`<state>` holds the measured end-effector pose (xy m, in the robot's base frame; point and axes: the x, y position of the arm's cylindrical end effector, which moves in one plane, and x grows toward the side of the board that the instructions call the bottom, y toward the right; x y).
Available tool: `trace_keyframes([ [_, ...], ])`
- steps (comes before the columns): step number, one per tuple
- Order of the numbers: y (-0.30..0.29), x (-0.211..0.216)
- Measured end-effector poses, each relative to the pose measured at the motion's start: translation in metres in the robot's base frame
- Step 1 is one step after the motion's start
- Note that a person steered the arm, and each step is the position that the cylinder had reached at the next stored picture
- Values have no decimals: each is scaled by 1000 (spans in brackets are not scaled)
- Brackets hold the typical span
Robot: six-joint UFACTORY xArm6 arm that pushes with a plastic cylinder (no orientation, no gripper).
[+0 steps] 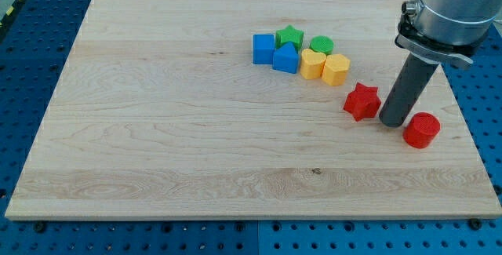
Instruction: Push the red circle slightly to the right side
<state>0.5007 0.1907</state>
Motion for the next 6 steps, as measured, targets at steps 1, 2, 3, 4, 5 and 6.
trace_keyframes([
  [1,0,15],
  [2,5,15],
  [3,6,15],
  [4,20,15],
  [5,22,15],
  [6,19,15],
])
